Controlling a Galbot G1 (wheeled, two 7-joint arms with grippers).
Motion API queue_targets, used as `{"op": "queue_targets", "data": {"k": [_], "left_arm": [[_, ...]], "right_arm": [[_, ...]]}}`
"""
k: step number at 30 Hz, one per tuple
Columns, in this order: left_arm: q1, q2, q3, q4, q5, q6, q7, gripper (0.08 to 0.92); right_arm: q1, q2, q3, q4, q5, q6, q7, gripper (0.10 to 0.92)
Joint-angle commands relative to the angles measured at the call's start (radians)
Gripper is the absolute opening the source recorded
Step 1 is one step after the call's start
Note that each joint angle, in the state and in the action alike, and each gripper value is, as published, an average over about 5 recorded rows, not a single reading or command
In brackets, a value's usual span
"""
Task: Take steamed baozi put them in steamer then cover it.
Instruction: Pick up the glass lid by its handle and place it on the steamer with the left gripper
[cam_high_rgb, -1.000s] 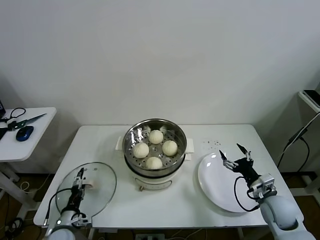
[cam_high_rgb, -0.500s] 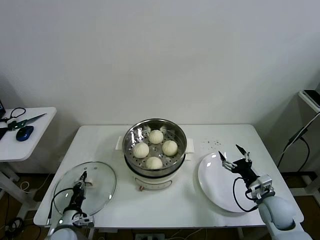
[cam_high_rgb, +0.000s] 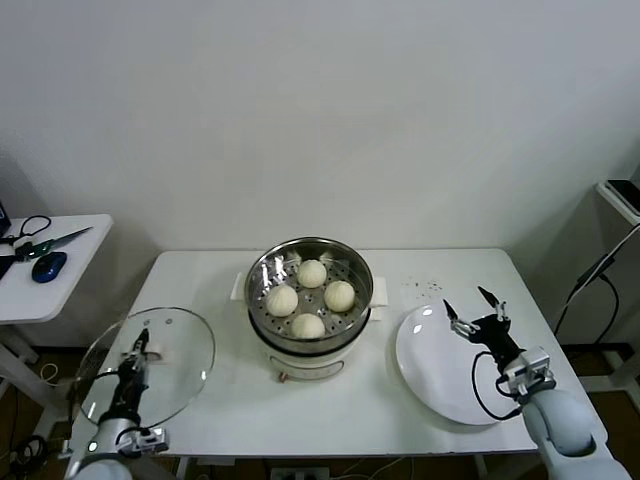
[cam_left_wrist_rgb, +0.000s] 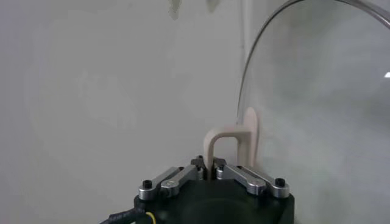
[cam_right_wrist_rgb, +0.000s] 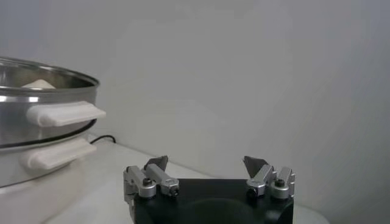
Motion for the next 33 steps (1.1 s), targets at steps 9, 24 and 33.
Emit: {"op": "queue_targets", "data": {"k": [9,24,33], "left_arm": [[-0.003,0.316,0.191,-0.446,-0.176,0.530,0.154,0.151],[-0.547,0.296,0.778,-0.390,0.084,0.754,0.616,0.151],[-0.628,0.067,0.854,-0.258,0.198,0.754,0.655,0.151]], "right_arm": [[0.062,-0.023,-0.046,-0.068,-0.044,0.013,0.005,0.823],[0.095,-0.013,-0.057,-0.131,-0.065,0.035,0.006,0.823],[0.077,-0.014,-0.023,-0.137,-0.072,0.048,0.002,0.823]]}}
